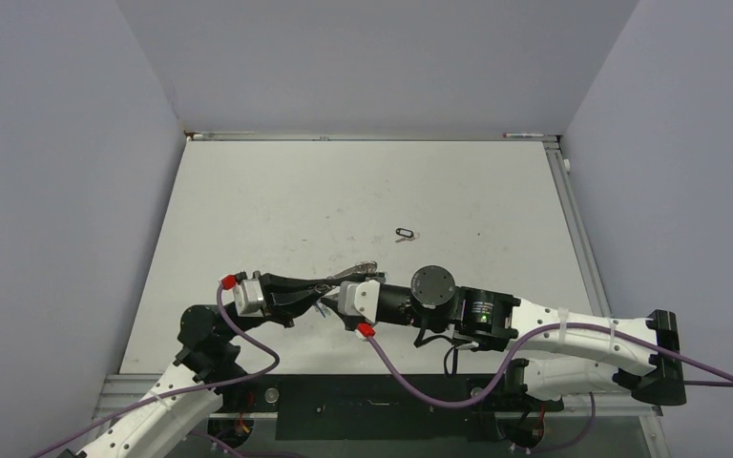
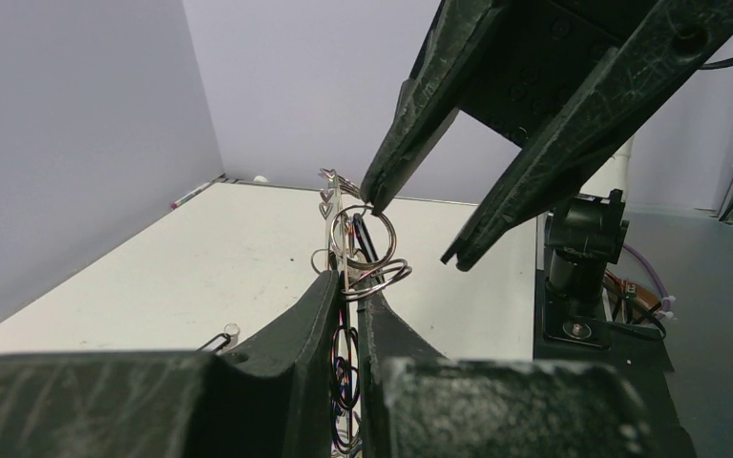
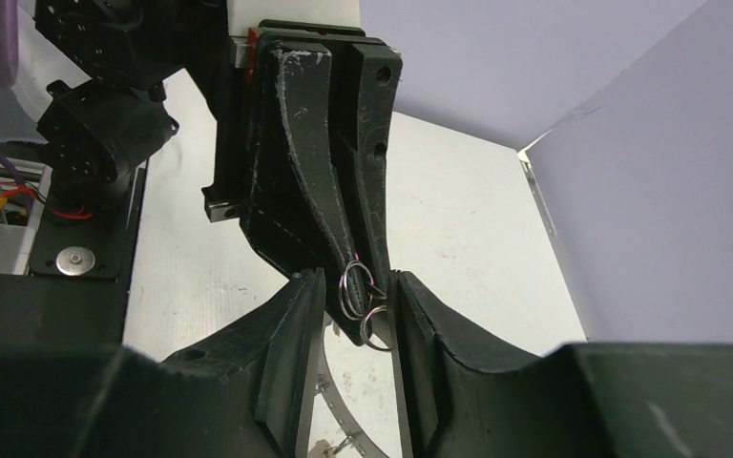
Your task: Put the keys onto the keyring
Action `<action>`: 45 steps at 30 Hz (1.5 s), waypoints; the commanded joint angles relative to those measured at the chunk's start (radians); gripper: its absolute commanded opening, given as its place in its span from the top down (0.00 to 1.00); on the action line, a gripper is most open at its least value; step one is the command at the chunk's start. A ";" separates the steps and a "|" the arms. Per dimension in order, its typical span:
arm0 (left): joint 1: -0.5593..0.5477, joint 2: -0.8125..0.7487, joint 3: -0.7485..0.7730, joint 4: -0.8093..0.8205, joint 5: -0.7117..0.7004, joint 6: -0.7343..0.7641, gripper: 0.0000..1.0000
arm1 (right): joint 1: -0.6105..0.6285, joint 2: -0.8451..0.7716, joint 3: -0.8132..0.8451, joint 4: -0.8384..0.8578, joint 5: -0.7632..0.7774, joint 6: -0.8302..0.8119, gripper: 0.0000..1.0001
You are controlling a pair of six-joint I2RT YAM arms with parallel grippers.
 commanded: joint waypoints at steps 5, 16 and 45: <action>0.011 -0.013 0.024 0.058 0.000 -0.014 1.00 | -0.011 0.008 0.041 -0.015 -0.068 0.021 0.68; 0.016 -0.014 0.023 0.060 0.009 -0.018 1.00 | -0.016 0.056 0.053 -0.025 0.057 -0.051 0.69; 0.019 -0.013 0.020 0.078 0.053 -0.024 1.00 | -0.092 0.163 0.133 -0.095 0.047 -0.129 0.83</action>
